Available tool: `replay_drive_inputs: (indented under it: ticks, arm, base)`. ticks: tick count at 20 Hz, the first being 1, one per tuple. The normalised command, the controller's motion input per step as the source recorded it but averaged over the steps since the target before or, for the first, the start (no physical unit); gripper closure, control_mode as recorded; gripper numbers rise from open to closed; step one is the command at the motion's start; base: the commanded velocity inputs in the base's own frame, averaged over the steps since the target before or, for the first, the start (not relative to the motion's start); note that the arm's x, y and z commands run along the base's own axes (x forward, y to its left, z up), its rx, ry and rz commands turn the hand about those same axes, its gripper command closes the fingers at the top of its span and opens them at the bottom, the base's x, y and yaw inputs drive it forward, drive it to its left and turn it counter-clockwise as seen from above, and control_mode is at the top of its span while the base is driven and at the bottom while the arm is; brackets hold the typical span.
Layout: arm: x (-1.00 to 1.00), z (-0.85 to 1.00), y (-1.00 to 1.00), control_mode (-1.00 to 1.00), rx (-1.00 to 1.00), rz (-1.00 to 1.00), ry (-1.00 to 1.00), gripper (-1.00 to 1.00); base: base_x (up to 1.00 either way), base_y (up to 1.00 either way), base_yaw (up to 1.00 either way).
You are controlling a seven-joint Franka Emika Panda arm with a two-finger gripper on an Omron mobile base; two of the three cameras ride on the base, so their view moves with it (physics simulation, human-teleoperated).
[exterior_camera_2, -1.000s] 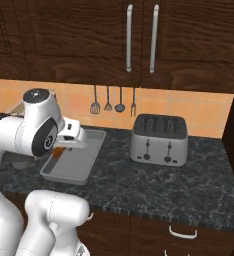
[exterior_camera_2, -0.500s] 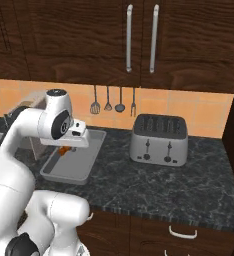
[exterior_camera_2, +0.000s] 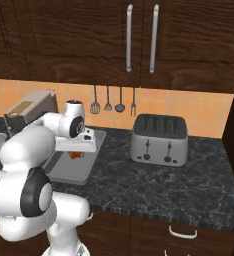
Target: Place one carrot and one chicken drumstick in each tupperware on the nearby counter, to pack two identical lunches.
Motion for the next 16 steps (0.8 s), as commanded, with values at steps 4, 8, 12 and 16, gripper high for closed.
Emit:
replay_drive_inputs:
  ticks: [4,8,12,16]
  arm:
    - [0.41,0.00,0.14,-1.00,-0.02,0.10,-0.03,1.00]
    - [0.15,-0.11,0.00,-1.00,-0.01,0.03,-0.11,1.00]
    - [0.16,-0.84,0.00,-1.00,0.00,0.01,0.05,1.00]
    - [0.04,-0.66,0.00,-1.00,0.00,0.00,0.03,1.00]
  base:
    - [0.00,0.00,0.00]
    - [0.00,0.00,0.00]
    - [0.00,0.00,0.00]
    - [0.00,0.00,0.00]
